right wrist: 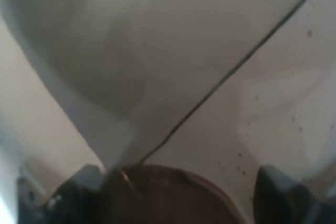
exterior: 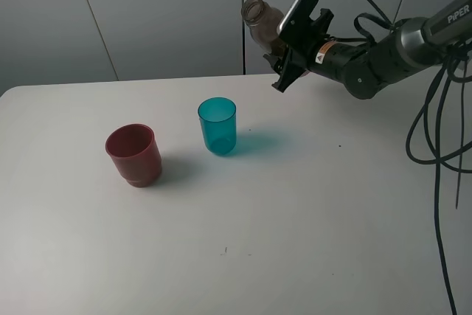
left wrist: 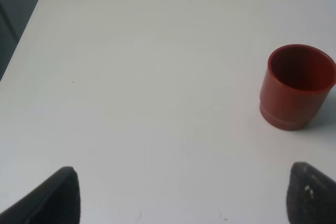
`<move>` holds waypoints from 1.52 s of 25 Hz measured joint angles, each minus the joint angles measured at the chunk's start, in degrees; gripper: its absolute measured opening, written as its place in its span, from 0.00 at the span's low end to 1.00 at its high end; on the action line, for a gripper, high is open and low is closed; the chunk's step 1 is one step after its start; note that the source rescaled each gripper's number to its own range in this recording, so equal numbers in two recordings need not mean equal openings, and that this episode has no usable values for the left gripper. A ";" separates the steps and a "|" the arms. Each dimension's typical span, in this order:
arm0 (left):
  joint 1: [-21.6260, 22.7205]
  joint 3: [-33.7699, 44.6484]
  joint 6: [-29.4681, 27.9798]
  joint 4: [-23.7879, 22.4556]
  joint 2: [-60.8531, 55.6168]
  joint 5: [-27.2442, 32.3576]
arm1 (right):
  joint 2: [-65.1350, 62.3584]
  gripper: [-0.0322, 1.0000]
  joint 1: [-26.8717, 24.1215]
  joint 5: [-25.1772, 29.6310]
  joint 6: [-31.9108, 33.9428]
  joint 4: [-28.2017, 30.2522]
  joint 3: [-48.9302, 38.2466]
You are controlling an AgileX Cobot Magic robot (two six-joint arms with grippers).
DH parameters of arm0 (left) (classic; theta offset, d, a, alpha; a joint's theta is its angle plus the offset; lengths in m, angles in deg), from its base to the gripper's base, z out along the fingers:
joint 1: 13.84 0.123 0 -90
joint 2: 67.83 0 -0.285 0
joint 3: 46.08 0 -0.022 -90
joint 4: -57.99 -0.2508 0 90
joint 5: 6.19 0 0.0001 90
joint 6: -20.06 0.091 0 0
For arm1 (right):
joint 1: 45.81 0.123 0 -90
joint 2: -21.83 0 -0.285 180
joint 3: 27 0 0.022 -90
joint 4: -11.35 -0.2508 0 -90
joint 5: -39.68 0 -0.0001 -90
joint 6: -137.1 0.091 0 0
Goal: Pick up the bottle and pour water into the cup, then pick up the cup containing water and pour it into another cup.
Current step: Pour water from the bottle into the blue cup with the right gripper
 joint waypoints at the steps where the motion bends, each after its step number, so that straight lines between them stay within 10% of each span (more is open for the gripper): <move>1: 0.00 0.00 -0.11 0.00 0.00 0.00 | 0.00 0.04 0.10 0.10 -1.42 0.03 0.00; 20: 0.00 0.00 -0.11 0.00 0.00 0.00 | 0.00 0.04 0.97 0.26 -25.89 -0.92 0.47; 38: 0.00 0.00 -0.11 0.00 0.00 0.00 | 0.00 0.04 4.10 0.30 -32.46 -2.90 0.47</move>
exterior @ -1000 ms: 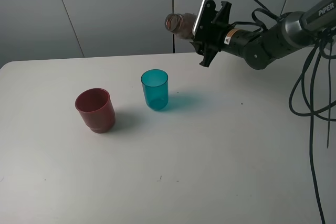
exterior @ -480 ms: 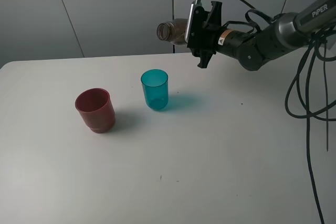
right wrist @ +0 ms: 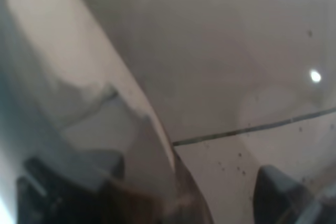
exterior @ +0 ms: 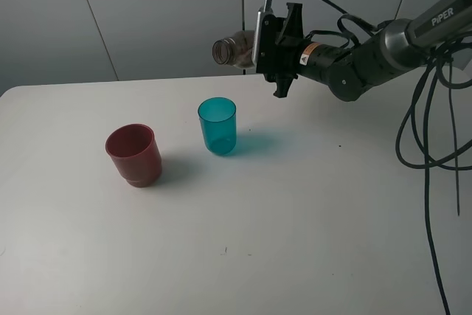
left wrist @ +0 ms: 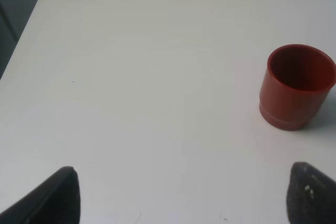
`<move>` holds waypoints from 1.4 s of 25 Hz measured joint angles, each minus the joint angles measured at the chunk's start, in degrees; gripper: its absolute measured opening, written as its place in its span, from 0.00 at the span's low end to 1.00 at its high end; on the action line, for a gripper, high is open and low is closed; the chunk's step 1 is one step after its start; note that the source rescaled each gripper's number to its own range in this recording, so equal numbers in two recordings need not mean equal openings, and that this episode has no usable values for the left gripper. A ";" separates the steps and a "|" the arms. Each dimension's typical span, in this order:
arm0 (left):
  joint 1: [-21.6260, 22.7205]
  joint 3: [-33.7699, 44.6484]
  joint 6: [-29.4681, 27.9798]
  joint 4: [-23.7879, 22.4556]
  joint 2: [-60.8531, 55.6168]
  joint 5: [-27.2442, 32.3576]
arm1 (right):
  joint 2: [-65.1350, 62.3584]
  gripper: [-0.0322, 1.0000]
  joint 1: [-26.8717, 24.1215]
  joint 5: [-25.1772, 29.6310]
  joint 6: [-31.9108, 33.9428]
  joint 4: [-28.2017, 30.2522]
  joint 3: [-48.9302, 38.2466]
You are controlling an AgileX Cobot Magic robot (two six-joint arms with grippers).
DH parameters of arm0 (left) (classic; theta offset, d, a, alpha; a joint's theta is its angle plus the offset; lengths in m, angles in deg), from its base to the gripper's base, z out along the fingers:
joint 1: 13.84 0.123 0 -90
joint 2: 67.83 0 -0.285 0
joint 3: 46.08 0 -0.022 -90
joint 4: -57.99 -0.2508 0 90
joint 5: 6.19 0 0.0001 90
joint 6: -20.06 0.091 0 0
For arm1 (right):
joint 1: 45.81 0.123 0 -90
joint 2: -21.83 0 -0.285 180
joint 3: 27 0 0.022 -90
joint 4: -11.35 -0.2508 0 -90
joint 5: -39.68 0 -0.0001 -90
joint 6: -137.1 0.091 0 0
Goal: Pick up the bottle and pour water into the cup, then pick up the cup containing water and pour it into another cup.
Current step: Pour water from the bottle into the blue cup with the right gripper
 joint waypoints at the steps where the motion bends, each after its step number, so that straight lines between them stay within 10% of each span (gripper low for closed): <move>1: 0.00 0.00 0.00 0.00 0.00 0.00 | 0.00 0.04 0.00 0.00 -0.84 -0.26 0.00; 35: 0.00 0.00 0.00 0.00 0.00 0.00 | 0.00 0.04 0.00 -0.02 -11.78 1.16 0.00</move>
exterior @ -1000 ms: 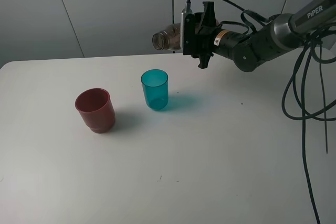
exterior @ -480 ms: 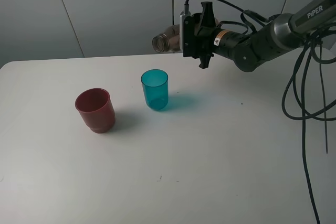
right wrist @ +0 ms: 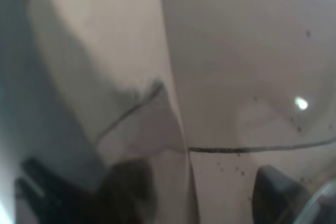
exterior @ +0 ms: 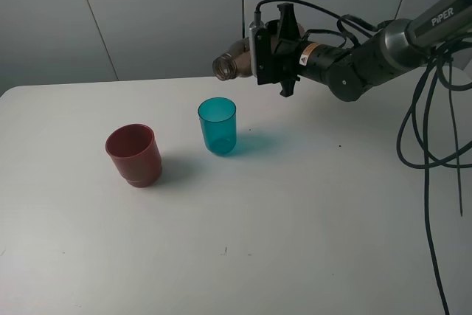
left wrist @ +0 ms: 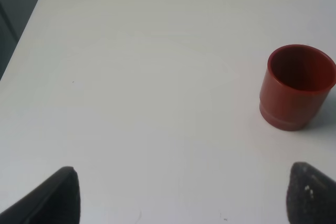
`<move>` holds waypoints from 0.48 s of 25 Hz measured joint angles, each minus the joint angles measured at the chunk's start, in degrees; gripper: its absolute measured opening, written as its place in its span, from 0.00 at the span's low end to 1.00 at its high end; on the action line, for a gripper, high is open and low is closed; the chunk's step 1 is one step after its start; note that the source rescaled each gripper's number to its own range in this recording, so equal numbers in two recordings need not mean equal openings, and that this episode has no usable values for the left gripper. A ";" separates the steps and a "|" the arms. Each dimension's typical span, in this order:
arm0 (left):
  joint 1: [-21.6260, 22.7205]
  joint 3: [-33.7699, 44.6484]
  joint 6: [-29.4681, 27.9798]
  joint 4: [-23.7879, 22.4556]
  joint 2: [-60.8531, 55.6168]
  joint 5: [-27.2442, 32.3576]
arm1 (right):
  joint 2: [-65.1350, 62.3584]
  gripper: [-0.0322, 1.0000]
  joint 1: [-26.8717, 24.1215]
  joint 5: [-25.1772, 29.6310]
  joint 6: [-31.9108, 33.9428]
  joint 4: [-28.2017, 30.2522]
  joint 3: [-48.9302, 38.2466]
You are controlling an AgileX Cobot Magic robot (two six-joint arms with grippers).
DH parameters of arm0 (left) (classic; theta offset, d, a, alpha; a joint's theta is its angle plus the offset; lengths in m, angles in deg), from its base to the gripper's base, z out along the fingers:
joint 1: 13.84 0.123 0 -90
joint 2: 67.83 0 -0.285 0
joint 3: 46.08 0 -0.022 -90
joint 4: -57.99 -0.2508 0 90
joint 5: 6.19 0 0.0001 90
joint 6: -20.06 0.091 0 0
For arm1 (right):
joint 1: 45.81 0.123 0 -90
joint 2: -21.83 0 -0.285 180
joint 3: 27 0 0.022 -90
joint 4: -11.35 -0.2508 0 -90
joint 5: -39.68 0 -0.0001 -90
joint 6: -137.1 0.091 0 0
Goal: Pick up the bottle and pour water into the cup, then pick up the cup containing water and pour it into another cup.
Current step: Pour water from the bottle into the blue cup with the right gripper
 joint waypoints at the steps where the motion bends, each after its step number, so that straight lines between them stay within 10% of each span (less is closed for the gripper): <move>1: 0.00 0.00 0.00 0.00 0.00 0.00 | 0.00 0.04 0.00 0.00 -0.42 0.00 0.00; 12: 0.00 0.00 0.00 0.00 0.00 0.00 | 0.00 0.04 0.00 -0.10 -4.20 0.00 0.00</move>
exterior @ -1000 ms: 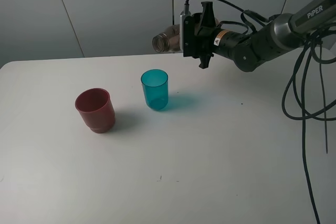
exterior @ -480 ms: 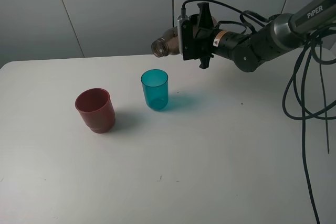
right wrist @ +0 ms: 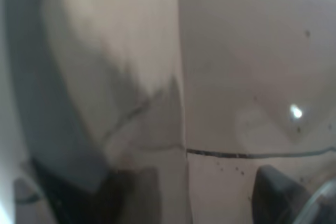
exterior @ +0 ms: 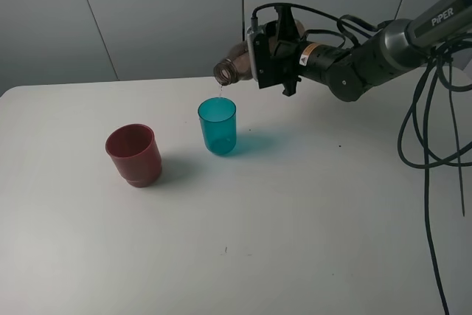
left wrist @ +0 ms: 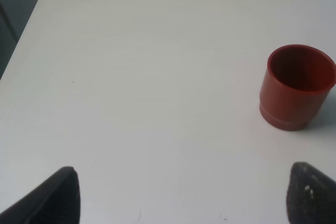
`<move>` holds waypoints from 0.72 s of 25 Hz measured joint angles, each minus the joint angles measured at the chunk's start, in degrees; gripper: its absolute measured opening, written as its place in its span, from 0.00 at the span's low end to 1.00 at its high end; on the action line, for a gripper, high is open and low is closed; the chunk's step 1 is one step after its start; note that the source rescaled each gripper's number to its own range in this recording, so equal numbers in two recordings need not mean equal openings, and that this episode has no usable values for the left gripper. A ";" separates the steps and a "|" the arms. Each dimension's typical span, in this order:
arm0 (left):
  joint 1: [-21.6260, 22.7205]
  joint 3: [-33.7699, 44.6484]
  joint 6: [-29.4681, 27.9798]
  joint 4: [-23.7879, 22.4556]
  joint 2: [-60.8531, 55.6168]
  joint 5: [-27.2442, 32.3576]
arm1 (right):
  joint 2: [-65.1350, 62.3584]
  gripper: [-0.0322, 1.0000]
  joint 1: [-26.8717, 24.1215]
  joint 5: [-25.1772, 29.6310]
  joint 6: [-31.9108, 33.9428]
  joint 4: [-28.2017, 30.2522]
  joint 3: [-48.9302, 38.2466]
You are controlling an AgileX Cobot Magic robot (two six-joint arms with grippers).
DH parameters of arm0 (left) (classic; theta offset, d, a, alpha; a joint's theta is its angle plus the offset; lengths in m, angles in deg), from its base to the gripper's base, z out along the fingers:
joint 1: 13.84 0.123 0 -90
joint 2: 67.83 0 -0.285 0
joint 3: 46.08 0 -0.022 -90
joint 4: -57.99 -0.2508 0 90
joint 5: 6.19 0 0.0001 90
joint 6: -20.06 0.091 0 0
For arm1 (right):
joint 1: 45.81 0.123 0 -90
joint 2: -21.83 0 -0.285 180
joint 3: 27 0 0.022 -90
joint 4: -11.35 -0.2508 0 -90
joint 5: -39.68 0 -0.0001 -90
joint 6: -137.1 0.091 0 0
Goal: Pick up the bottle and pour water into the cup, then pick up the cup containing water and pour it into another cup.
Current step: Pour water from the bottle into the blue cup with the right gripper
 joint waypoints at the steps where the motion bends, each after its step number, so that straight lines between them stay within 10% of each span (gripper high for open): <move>1: 0.00 0.00 0.00 0.00 0.00 0.00 | 0.00 0.04 0.00 0.00 -0.28 0.00 0.00; 18: 0.00 0.00 0.00 0.00 0.00 0.00 | 0.00 0.04 0.00 0.00 -2.90 0.00 0.00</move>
